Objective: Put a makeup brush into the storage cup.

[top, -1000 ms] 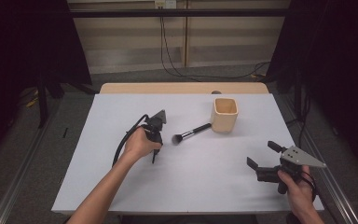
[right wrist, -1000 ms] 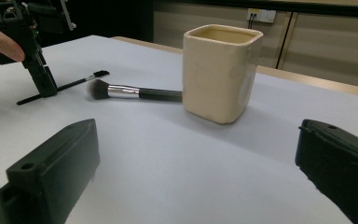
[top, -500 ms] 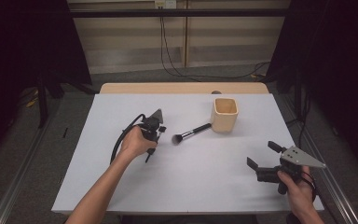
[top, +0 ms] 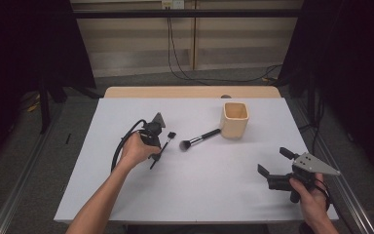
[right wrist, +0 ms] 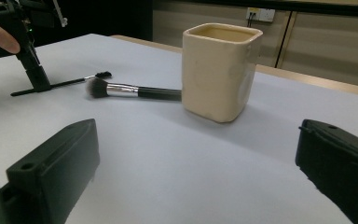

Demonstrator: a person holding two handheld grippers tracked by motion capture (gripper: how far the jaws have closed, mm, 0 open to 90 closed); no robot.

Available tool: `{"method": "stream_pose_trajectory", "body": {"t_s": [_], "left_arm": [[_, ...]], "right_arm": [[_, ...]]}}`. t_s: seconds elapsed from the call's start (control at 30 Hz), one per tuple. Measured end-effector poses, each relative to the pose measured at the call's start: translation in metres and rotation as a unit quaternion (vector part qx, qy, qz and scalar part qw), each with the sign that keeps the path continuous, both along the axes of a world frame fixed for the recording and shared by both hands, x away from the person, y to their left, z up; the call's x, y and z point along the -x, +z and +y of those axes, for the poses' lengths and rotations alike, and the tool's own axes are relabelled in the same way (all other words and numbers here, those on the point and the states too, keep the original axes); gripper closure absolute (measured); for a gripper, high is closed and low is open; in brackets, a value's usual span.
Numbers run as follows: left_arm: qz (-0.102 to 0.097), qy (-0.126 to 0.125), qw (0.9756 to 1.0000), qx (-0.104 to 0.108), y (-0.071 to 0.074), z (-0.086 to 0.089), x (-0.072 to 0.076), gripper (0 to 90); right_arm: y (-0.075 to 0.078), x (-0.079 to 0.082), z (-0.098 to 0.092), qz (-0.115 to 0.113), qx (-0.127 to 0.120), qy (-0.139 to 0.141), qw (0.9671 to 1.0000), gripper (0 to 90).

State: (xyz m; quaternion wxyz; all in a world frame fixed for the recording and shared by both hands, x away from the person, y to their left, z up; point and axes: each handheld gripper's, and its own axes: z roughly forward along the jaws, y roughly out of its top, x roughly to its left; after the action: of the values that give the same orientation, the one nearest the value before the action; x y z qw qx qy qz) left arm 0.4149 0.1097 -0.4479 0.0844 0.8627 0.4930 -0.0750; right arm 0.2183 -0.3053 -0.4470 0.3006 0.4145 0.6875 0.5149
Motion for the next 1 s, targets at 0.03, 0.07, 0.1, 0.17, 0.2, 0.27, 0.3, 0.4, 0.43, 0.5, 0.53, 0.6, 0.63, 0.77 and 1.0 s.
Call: {"method": "stream_pose_trajectory", "body": {"t_s": [0.03, 0.07, 0.1, 0.17, 0.2, 0.27, 0.3, 0.4, 0.43, 0.5, 0.53, 0.6, 0.63, 0.77, 1.0], "left_arm": [[-0.003, 0.002, 1.0000, 0.005, 0.000, 0.002, 0.001, 86.4], [-0.005, 0.004, 0.9999, 0.012, 0.000, 0.004, 0.001, 86.4], [-0.005, 0.001, 0.9998, 0.017, 0.000, 0.006, 0.002, 86.4], [-0.012, 0.002, 0.9997, 0.021, 0.000, 0.006, 0.003, 86.4], [-0.016, 0.001, 0.9996, 0.022, 0.000, 0.007, 0.004, 86.4], [-0.020, 0.000, 0.9994, 0.028, 0.000, 0.008, 0.005, 86.4], [-0.022, 0.002, 0.9993, 0.031, 0.001, 0.009, 0.005, 86.4], [-0.033, 0.006, 0.9985, 0.044, 0.003, 0.010, 0.006, 86.4], [-0.032, 0.004, 0.9983, 0.048, 0.004, 0.011, 0.006, 86.4], [-0.043, 0.005, 0.9972, 0.060, 0.008, 0.011, 0.007, 86.4], [-0.049, 0.003, 0.9968, 0.063, 0.010, 0.011, 0.007, 86.4], [-0.054, 0.002, 0.9953, 0.081, 0.014, 0.013, 0.007, 86.4], [-0.066, -0.001, 0.9942, 0.086, 0.015, 0.015, 0.007, 86.4], [-0.086, 0.002, 0.9903, 0.110, 0.021, 0.021, 0.009, 86.4], [-0.147, -0.019, 0.9797, 0.135, 0.026, 0.027, 0.015, 86.4]], "right_arm": [[0.000, 0.000, 0.000, 0.000, 0.000, 0.000, 1.0000, 0.0], [0.000, 0.000, 0.000, -0.001, 0.001, -0.001, 1.0000, 0.0], [0.000, -0.001, 0.000, 0.000, 0.000, 0.000, 1.0000, 0.0], [0.000, -0.001, 0.000, 0.001, 0.000, 0.000, 1.0000, 0.0], [0.000, -0.001, 0.000, 0.000, 0.001, 0.000, 1.0000, 0.0], [0.000, -0.001, 0.001, 0.001, 0.001, 0.001, 1.0000, 0.0], [0.000, -0.001, 0.001, 0.000, 0.000, 0.001, 1.0000, 0.0], [0.000, -0.001, 0.001, 0.000, 0.000, 0.001, 1.0000, 0.0], [0.000, -0.001, 0.001, 0.000, 0.000, 0.001, 1.0000, 0.0], [0.000, -0.001, 0.001, 0.001, 0.000, 0.001, 1.0000, 0.0], [0.000, -0.001, 0.001, 0.001, 0.000, 0.001, 1.0000, 0.0], [0.000, -0.001, 0.001, 0.001, 0.000, 0.002, 1.0000, 0.0], [0.000, -0.001, 0.001, 0.001, 0.000, 0.001, 1.0000, 0.0], [0.000, -0.001, 0.001, 0.001, -0.001, 0.001, 1.0000, 0.0], [0.000, 0.000, 0.002, 0.004, -0.015, 0.013, 0.9998, 0.0]]}}
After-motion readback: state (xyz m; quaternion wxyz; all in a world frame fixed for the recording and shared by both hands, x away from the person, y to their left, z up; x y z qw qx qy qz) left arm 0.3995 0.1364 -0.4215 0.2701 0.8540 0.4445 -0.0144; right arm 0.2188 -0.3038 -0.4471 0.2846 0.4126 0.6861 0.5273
